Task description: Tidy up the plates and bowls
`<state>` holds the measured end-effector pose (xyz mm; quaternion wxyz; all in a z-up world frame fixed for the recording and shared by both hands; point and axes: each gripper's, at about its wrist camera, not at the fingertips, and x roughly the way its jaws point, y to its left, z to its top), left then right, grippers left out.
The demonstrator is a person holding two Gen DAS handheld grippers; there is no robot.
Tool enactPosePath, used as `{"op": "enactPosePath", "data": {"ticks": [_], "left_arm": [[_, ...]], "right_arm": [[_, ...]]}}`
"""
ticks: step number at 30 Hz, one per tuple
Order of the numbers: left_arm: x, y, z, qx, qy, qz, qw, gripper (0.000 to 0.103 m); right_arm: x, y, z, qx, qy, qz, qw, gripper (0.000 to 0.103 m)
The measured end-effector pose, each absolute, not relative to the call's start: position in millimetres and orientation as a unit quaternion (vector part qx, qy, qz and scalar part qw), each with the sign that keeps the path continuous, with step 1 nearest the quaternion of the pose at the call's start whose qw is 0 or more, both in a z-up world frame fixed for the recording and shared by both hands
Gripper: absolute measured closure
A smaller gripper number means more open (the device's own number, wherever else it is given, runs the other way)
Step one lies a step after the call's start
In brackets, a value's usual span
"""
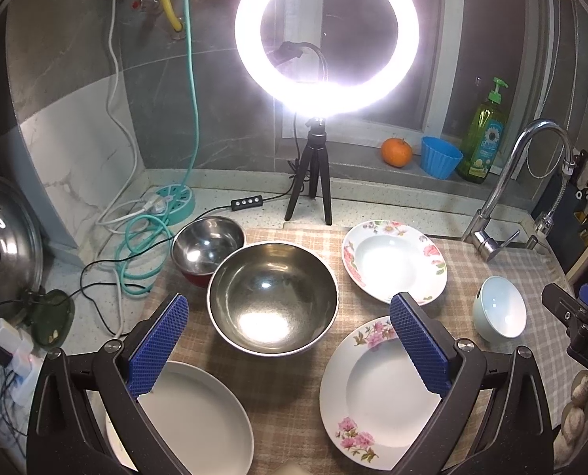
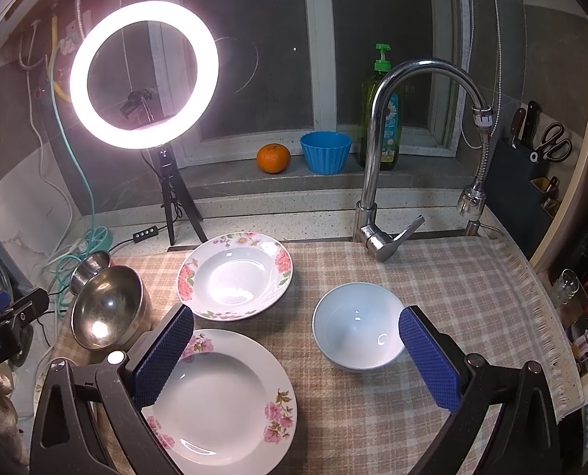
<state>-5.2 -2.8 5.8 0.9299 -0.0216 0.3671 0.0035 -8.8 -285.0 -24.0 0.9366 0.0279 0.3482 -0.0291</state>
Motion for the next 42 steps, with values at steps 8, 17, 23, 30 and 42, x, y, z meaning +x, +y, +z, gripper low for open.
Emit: {"op": "enactPosePath", "data": {"ticks": [8, 17, 23, 30, 42], "left_arm": [[-7.0, -4.9, 6.0, -0.019, 0.366, 0.002, 0.931, 0.002], [-8.4, -4.9, 6.9, -0.016, 0.362, 0.0, 0.932, 0.002], [-8.6, -4.4, 7.4, -0.018, 0.363, -0.002, 0.932, 0.003], [-8.8, -2.1, 7.3, -0.02, 0.364, -0.008, 0.931, 0.003], [-8.2, -1.8, 4.4, -0.018, 0.367, -0.006, 0.93, 0.003]], "right_arm": [[-9.2, -286.2, -24.2, 0.029, 0.348, -0.03, 0.936, 0.0], [-9.5, -286.1, -24.1, 0.029, 0.348, -0.031, 0.937, 0.0], [-10.6, -287.3, -23.6, 0.029, 0.348, -0.032, 0.937, 0.0], [-10.1, -287.0, -23.7, 0.029, 0.348, -0.031, 0.937, 0.0], [-10.4, -289.7, -26.4, 0.031, 0.351, -0.031, 0.935, 0.0]]}}
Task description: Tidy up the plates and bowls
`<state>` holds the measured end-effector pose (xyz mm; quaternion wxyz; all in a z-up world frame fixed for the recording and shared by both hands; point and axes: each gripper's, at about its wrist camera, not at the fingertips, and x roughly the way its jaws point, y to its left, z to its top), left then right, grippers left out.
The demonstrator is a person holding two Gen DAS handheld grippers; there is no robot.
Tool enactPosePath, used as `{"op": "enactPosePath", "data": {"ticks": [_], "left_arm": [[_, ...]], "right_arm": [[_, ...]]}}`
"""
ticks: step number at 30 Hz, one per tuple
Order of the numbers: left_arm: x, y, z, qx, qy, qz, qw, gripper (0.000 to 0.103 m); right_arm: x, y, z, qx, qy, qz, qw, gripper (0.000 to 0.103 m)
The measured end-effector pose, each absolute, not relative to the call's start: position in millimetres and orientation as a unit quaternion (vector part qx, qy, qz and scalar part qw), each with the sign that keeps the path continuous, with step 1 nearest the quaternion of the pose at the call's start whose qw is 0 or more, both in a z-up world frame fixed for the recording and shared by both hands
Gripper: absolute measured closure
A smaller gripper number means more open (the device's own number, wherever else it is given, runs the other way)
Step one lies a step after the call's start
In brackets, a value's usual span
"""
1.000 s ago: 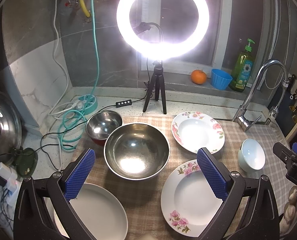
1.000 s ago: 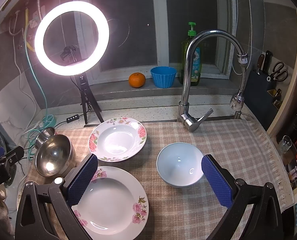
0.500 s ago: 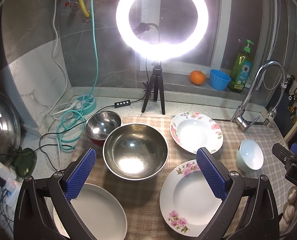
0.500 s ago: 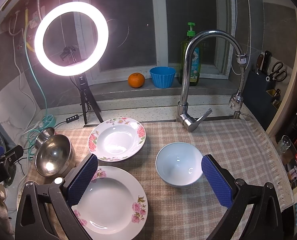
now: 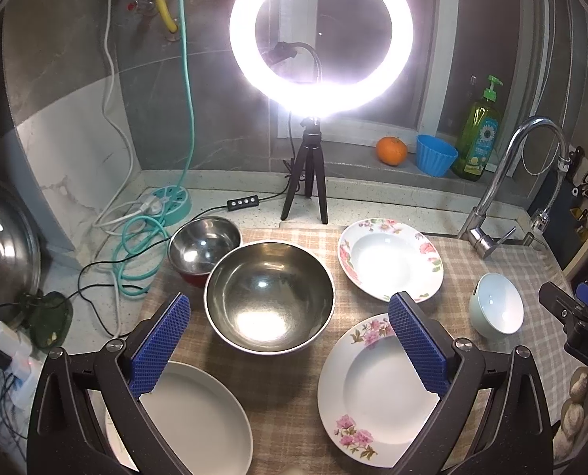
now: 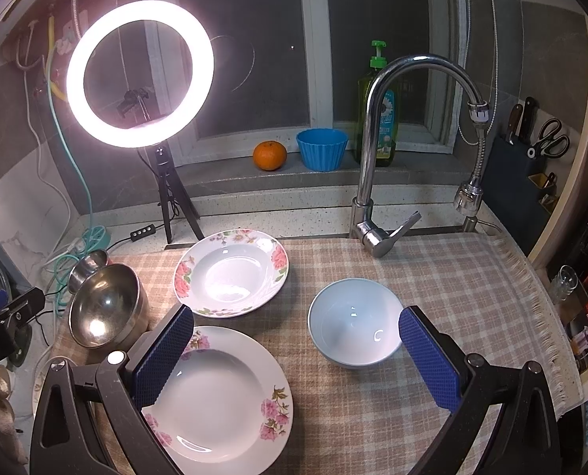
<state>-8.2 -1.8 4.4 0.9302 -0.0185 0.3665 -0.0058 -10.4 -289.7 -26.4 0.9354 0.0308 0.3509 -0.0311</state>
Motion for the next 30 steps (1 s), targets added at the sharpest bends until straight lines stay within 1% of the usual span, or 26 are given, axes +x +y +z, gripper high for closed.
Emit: {"op": "enactPosePath", "data": {"ticks": [10, 11, 12, 17, 20, 22, 23, 24, 25, 27, 30], "left_arm": [[-6.7, -1.5, -8.0, -0.024, 0.383, -0.009, 0.924, 0.003], [-6.3, -0.9, -10.2, -0.026, 0.386, -0.01, 0.922, 0.005], [-5.8, -0.3, -12.8, -0.029, 0.391, -0.012, 0.92, 0.01], [-4.2, -0.4, -29.0, -0.038, 0.421, -0.023, 0.906, 0.017], [-5.3, -3.5, -38.8, -0.038, 0.438, -0.032, 0.897, 0.028], [-5.8, -5.2, -46.9, -0.042, 0.454, -0.04, 0.889, 0.031], [-6.4, -5.5, -50.5, -0.045, 0.462, -0.045, 0.885, 0.036], [-7.2, -6.4, -55.5, -0.048, 0.471, -0.05, 0.879, 0.04], [-7.6, -7.0, -59.5, -0.052, 0.478, -0.056, 0.875, 0.042], [-7.3, -8.7, -68.8, -0.063, 0.497, -0.067, 0.863, 0.047], [-8.8, -10.2, -81.6, -0.072, 0.517, -0.073, 0.85, 0.047]], "right_arm": [[-7.7, -292.7, -33.1, 0.038, 0.357, -0.02, 0.933, 0.0], [-7.6, -293.4, -34.0, 0.041, 0.358, -0.017, 0.933, 0.0], [-7.8, -294.3, -35.2, 0.043, 0.359, -0.013, 0.932, 0.0], [-6.0, -294.9, -44.9, 0.045, 0.374, 0.008, 0.926, 0.0], [-5.3, -295.8, -54.2, 0.048, 0.386, 0.012, 0.921, 0.001], [-5.2, -297.5, -61.3, 0.052, 0.397, 0.017, 0.916, 0.007], [-5.0, -298.5, -65.2, 0.054, 0.404, 0.019, 0.913, 0.009], [-4.9, -299.7, -69.5, 0.056, 0.411, 0.022, 0.91, 0.014], [-4.7, -300.8, -73.4, 0.057, 0.418, 0.025, 0.906, 0.018], [-4.6, -303.3, -82.7, 0.06, 0.433, 0.031, 0.899, 0.021], [-6.1, -308.1, -97.8, 0.07, 0.456, 0.04, 0.886, 0.029]]}}
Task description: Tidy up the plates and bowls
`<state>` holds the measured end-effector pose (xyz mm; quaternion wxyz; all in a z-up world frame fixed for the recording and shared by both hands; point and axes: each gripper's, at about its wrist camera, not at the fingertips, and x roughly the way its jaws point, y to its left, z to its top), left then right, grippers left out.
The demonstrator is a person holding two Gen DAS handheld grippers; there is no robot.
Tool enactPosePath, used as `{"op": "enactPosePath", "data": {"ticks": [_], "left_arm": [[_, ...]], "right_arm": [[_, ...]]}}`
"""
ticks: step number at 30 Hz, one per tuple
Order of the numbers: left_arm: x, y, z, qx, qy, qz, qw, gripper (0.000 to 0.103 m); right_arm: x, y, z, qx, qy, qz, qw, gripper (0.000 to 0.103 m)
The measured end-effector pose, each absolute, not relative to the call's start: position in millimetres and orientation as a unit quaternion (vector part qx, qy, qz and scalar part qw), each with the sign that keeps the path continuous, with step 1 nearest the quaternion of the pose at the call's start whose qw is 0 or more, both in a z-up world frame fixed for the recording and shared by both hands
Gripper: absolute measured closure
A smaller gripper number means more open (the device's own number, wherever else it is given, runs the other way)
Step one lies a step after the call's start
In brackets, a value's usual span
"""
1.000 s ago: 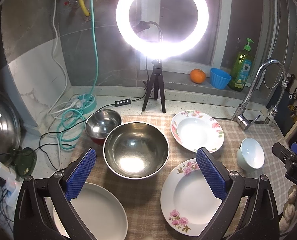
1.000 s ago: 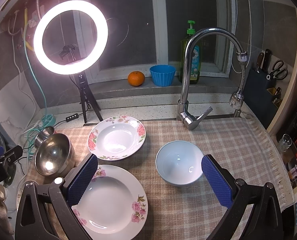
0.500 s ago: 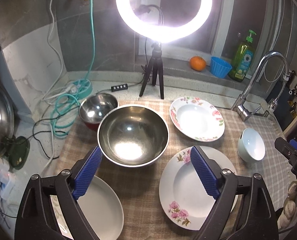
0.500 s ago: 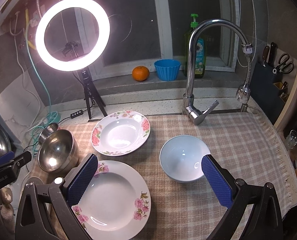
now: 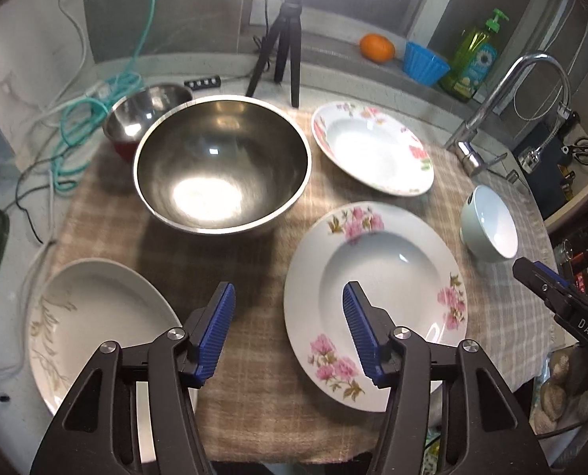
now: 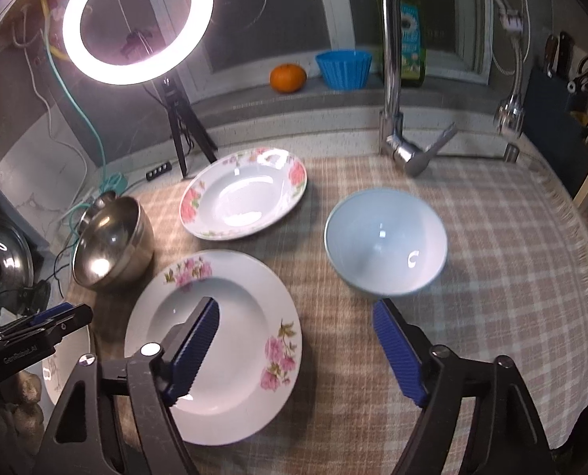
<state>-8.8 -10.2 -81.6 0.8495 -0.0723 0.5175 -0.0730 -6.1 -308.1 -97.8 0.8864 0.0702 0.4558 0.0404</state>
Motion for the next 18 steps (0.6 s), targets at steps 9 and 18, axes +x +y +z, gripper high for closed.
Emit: {"op": "enactPosePath", "data": {"ticks": [9, 18], "left_arm": [[-5.6, -11.2, -109.4, -0.1, 0.559, -0.086, 0.819, 0.061], [7.0, -6.5, -126.7, -0.131, 0.581, -0.084, 0.799, 0.064]], "right_arm": [[-2.1, -325.8, -144.2, 0.15, 0.524, 0.063, 0.836, 0.048], [8.4, -331.0, -162.9, 0.181, 0.544, 0.074, 0.816, 0.06]]}}
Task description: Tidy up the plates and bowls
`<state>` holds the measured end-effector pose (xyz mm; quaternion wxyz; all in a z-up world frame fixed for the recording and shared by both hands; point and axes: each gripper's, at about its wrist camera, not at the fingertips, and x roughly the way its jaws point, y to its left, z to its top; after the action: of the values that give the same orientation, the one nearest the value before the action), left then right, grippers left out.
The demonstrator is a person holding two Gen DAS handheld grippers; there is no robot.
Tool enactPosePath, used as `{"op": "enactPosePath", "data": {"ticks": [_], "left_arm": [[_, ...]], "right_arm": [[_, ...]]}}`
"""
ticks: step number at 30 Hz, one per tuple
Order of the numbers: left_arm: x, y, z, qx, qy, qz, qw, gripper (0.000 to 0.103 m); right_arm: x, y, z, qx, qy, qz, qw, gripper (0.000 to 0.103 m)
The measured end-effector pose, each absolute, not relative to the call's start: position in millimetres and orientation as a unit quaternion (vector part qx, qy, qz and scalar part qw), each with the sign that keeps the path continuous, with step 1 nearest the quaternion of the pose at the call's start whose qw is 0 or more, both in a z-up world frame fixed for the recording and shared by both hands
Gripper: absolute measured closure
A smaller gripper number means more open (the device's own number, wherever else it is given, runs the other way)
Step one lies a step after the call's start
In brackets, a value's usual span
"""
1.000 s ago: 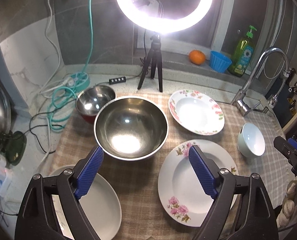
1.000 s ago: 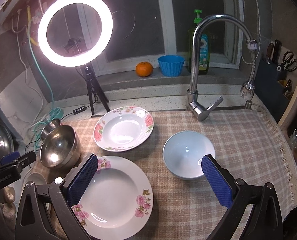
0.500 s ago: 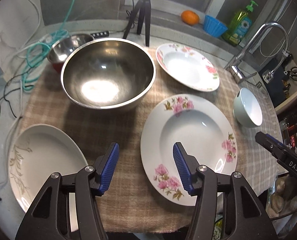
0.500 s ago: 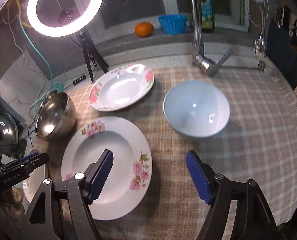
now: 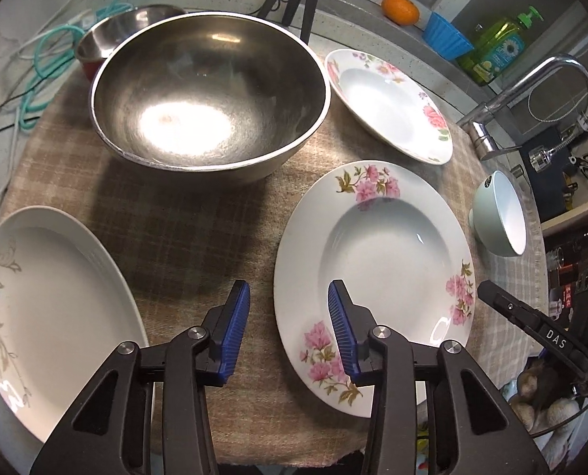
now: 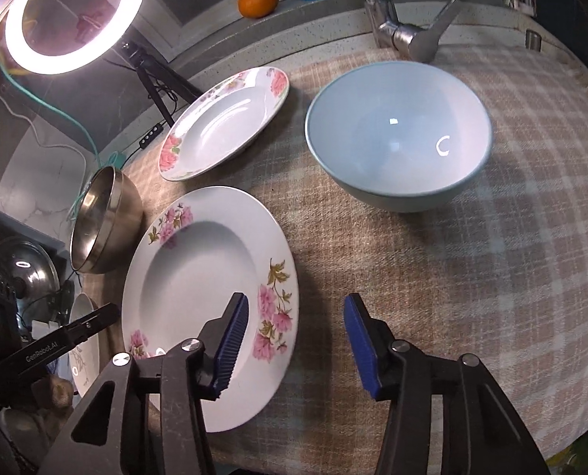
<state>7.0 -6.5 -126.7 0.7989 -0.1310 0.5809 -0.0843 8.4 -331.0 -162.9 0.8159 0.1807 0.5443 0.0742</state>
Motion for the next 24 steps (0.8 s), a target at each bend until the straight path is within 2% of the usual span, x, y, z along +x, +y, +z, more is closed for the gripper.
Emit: {"op": "enactPosePath", "data": {"ticks": [10, 12, 17, 22, 24], "left_arm": [[20.1, -13.7, -133.5, -0.134, 0.592, -0.094, 0.789, 0.064], [22.2, -14.6, -135.2, -0.132, 0.594, -0.097, 0.787, 0.072], [24.9, -13.7, -140.0, -0.126, 0.6, -0.097, 0.784, 0.082], [26.6, -9.3, -141.7, -0.136, 0.602, -0.104, 0.78, 0.083], [26.5, -10.1, -141.2, -0.133, 0.602, -0.105, 0.78, 0.083]], "right_arm": [[16.3, -334.3, -174.4, 0.198, 0.556, 0.082, 0.803, 0.068], [18.3, -335.0, -176.5, 0.199, 0.557, 0.083, 0.802, 0.069], [21.7, -336.1, -182.2, 0.213, 0.565, 0.092, 0.792, 0.074], [23.3, -335.5, -184.6, 0.218, 0.568, 0.099, 0.787, 0.076], [24.4, -334.0, -184.7, 0.219, 0.569, 0.103, 0.786, 0.08]]}}
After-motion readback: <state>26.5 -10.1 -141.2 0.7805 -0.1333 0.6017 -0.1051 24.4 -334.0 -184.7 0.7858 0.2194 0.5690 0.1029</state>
